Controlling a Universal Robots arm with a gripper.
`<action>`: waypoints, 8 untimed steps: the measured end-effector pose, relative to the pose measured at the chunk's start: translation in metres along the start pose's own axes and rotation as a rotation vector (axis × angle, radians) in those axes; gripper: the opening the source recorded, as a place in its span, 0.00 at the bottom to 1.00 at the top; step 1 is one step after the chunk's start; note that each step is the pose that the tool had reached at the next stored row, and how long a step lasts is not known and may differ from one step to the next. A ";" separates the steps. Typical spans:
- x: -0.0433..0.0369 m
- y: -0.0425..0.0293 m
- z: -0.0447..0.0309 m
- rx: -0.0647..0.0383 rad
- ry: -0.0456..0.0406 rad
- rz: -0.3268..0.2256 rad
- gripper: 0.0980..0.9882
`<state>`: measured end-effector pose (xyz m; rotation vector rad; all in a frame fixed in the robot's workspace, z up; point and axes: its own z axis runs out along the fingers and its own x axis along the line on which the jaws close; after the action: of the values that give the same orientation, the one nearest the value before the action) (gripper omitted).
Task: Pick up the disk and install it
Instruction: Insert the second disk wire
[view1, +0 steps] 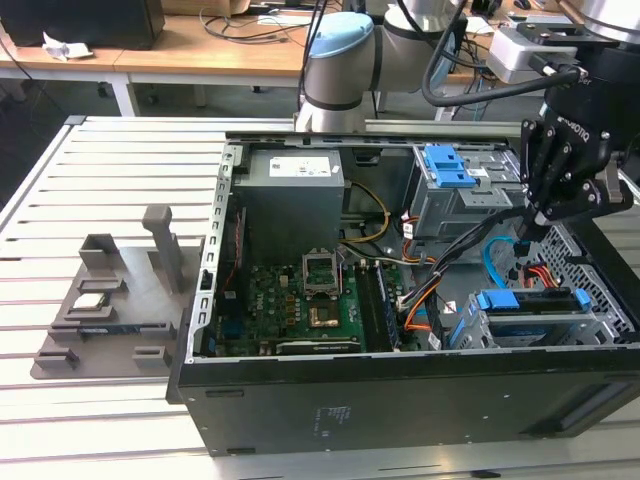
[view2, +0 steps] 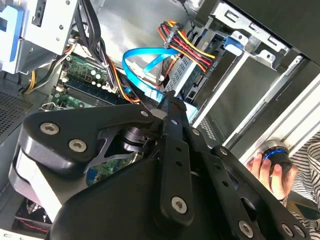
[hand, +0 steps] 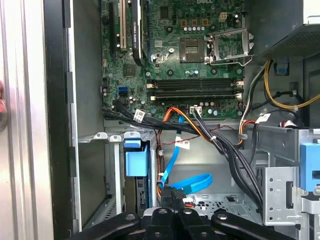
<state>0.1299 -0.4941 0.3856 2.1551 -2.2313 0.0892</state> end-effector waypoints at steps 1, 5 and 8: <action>0.0000 0.0001 0.0000 0.000 0.0000 0.000 0.02; 0.0000 0.0003 0.0002 0.000 0.0000 0.000 0.23; -0.0002 0.0004 0.0026 0.000 0.0033 0.000 0.23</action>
<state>0.1296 -0.4940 0.3830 2.1535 -2.2296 0.0928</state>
